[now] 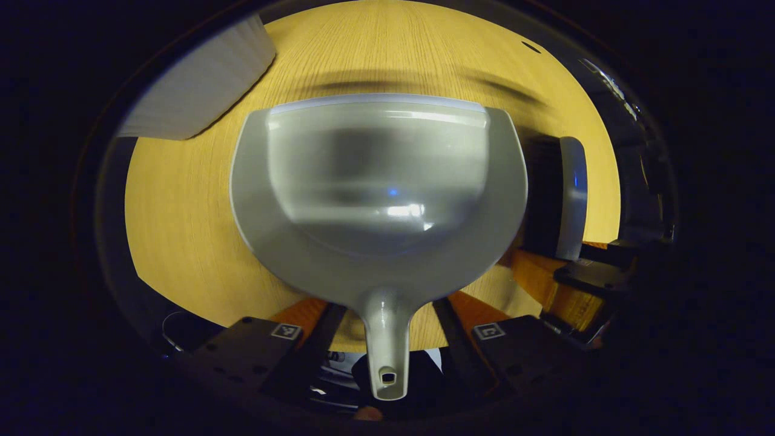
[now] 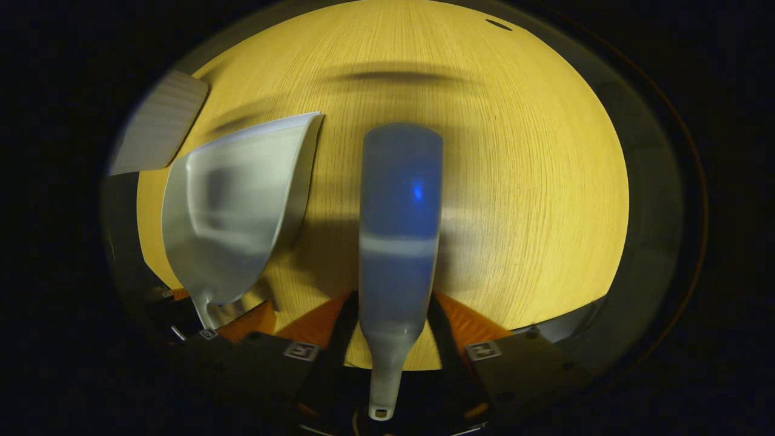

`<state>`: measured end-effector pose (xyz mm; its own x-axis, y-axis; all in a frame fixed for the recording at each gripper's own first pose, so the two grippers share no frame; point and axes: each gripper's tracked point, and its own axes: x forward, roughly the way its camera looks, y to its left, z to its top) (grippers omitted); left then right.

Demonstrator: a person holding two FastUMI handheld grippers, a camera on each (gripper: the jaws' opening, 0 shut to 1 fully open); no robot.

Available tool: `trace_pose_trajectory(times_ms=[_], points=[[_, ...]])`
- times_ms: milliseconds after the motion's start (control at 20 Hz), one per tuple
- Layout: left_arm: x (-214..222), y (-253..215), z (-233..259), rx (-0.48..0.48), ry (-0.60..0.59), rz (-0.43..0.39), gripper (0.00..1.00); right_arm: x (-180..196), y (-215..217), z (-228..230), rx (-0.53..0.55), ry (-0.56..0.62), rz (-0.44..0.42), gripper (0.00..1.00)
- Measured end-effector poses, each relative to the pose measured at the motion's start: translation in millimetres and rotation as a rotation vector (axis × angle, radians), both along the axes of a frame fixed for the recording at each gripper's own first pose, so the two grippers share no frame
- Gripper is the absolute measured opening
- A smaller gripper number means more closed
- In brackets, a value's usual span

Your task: Pick up the small broom and dustpan from the desktop, sweep the trash into the dustpan with the broom, and then empty the trash into the garbage bin.

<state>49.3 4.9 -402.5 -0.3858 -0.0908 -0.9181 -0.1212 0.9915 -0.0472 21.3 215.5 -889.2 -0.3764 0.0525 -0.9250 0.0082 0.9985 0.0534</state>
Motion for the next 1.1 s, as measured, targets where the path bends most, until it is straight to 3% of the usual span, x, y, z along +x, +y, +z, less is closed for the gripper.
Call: trace_pose_trajectory(times_ms=[50, 100, 150, 200, 250, 300, 700, 850, 1100], points=[[1, -2, 0, -0.003, -0.007, 0.006, 0.87, 3, 0, 2, -0.007, -0.008, -0.016, 0.96], [1, -4, 1, -0.016, -0.011, 0.011, 0.86, 3, 2, 1, -0.006, -0.017, -0.025, 0.94], [1, -5, 3, -0.024, -0.012, 0.012, 0.86, 3, 3, 2, -0.005, -0.020, -0.026, 0.99], [3, -5, 5, -0.025, -0.021, 0.005, 0.86, 3, 3, 4, -0.004, -0.025, -0.030, 1.00], [4, -4, 6, -0.026, -0.038, -0.008, 0.86, 4, 3, 6, -0.005, -0.032, -0.034, 0.92], [6, -4, 8, -0.022, -0.053, -0.018, 0.86, 4, 2, 9, -0.004, -0.038, -0.038, 1.00], [6, -7, 39, -0.008, -0.216, -0.083, 0.86, 8, -3, 42, 0.003, -0.145, -0.074, 1.00], [5, -5, 56, -0.007, -0.277, -0.112, 0.86, 12, -3, 68, 0.015, -0.233, -0.060, 1.00], [21, 4, 106, 0.027, -0.508, -0.122, 0.86, 18, -4, 126, 0.045, -0.426, -0.077, 1.00]])
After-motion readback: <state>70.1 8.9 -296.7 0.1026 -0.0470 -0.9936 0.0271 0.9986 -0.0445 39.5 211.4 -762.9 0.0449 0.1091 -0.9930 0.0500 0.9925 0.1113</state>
